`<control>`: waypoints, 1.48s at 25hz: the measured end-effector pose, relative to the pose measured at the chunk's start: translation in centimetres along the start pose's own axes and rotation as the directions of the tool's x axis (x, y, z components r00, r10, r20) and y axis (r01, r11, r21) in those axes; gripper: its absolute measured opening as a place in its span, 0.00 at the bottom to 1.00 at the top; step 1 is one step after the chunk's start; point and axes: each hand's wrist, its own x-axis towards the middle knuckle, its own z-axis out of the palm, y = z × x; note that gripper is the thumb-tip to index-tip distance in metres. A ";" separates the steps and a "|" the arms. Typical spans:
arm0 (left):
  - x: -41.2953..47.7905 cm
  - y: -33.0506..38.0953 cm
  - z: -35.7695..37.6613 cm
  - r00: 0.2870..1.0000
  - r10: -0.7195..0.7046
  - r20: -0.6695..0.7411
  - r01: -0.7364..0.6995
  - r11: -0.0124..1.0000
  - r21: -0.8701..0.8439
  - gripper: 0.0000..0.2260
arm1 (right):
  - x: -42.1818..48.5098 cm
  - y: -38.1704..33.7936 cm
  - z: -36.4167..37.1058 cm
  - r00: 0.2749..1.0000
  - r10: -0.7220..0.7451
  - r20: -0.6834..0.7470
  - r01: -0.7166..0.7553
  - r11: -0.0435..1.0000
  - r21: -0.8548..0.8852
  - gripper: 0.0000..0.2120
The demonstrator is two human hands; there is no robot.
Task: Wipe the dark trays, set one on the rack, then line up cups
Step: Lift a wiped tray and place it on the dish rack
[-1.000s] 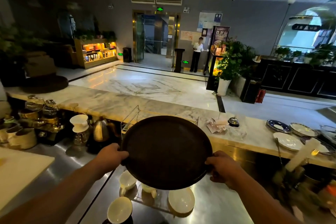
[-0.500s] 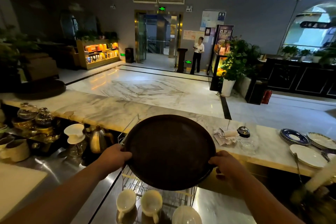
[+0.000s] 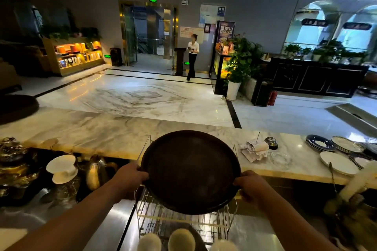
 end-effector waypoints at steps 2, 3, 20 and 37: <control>1.3 -0.7 0.1 1.000 -0.015 0.022 0.015 1.000 0.009 0.09 | 0.7 -0.3 1.0 0.999 0.028 -0.041 -0.029 0.999 -0.024 0.08; 2.0 -1.1 0.2 0.999 -0.025 0.038 0.025 1.000 0.007 0.11 | 1.0 -0.5 1.4 0.997 0.038 -0.061 -0.041 0.998 -0.039 0.08; 4.5 -2.8 1.6 1.000 -0.030 0.002 0.029 0.977 0.212 0.10 | 1.9 -2.0 4.1 0.990 -0.082 -0.111 0.009 0.842 -0.539 0.12; -0.6 -5.2 4.6 0.998 -0.062 -0.015 0.059 0.990 -0.129 0.09 | -4.0 3.3 5.4 0.982 0.114 0.148 -0.123 0.991 0.052 0.11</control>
